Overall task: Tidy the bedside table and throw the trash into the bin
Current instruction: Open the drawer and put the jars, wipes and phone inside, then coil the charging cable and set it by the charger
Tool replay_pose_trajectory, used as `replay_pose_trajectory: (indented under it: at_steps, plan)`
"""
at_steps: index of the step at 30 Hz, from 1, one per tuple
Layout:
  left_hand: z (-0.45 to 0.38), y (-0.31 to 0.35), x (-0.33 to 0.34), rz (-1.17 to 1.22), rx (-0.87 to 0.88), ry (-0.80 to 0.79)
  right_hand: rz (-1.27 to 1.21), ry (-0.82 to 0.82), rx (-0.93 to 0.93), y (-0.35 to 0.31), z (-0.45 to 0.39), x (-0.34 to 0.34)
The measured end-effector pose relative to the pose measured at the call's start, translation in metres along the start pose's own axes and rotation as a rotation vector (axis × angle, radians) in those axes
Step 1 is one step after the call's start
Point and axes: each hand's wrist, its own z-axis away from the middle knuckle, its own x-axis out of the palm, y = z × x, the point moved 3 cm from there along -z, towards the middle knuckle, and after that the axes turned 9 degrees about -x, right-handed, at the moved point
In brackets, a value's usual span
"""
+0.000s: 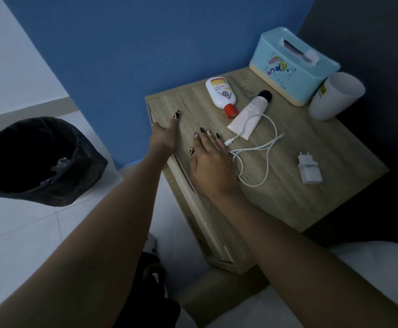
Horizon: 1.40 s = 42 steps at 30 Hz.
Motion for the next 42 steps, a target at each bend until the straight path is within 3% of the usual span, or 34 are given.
replay_pose_trajectory:
  at_steps: [6, 17, 22, 27, 29, 32, 34, 37, 40, 42]
  plan:
    - [-0.005, -0.004, -0.001, -0.025, 0.019, -0.011, -0.045, 0.044, 0.007, 0.001, 0.002, 0.003]
    - [-0.001, -0.002, -0.001, -0.013, 0.026, -0.042, -0.049, -0.045, 0.032, -0.001, 0.005, 0.001]
    - [0.007, 0.005, -0.003, -0.006, 0.036, -0.094, -0.216, 0.168, 0.07, -0.004, 0.003, -0.019]
    - [0.002, 0.009, -0.009, -0.156, -0.124, -0.069, -0.264, 0.197, 0.223, 0.015, 0.016, -0.052]
    - [0.015, 0.021, -0.01, -0.288, -0.023, 0.039, -0.227, 0.181, 0.302, 0.035, 0.021, -0.067]
    - [0.048, 0.042, -0.007, -0.515, 0.331, 0.191, -0.236, 0.074, 0.398, 0.055, 0.029, -0.077]
    - [0.066, 0.054, 0.003, -0.663, 0.609, 0.152, -0.259, -0.002, 0.441, 0.06, 0.034, -0.079]
    - [0.091, 0.056, 0.027, -0.893, 0.954, -0.078, -0.254, -0.085, 0.465, 0.056, 0.038, -0.079]
    - [0.107, 0.048, 0.045, -1.036, 0.92, -0.288, -0.274, -0.094, 0.467, 0.052, 0.041, -0.074]
    - [0.111, 0.046, 0.05, -1.113, 0.873, -0.295, -0.286, -0.07, 0.454, 0.051, 0.043, -0.071]
